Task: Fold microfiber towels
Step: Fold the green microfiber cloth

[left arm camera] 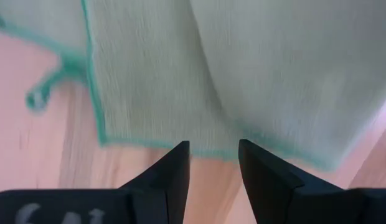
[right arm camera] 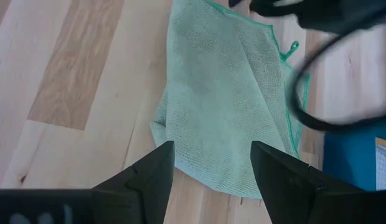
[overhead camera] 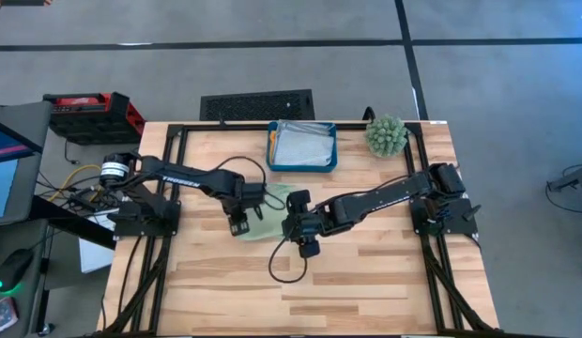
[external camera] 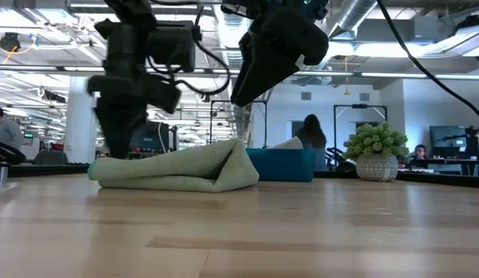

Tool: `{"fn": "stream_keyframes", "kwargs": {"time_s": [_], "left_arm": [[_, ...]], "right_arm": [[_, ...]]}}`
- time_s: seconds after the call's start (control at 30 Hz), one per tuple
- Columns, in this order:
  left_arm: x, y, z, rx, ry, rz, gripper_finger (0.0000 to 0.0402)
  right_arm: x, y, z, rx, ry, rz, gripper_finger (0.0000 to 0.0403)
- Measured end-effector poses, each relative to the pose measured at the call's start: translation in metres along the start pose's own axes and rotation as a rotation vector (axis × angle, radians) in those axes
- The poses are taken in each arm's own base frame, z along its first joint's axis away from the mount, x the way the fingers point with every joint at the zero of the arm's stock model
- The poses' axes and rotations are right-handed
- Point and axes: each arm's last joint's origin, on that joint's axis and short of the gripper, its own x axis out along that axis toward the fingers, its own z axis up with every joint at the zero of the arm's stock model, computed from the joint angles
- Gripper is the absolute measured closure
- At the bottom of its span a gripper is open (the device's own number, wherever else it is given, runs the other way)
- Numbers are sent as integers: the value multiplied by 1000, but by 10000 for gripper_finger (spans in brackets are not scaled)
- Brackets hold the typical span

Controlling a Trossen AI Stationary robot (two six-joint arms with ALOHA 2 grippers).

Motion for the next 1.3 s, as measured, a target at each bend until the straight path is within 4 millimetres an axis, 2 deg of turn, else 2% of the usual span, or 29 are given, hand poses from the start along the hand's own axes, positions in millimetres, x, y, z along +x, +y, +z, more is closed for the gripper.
{"fn": "stream_keyframes", "kwargs": {"time_s": [0.13, 0.33, 0.43, 0.6, 1.3], "left_arm": [[0, -7, -8, 20, 47, 66, 273], [1, -19, -2, 81, -66, 91, 274], [1, -20, -1, 103, -76, 102, 274], [1, -17, -9, 60, 6, 136, 274], [13, -29, 1, 92, -50, 55, 274]], "right_arm": [[0, 0, 0, -1, 0, 0, 168], [1, -3, 0, 5, 2, -3, 168], [1, -4, -1, 8, 3, -5, 168], [1, -4, -1, 8, 3, -4, 168], [1, -5, 1, 7, -12, -8, 168]]}}
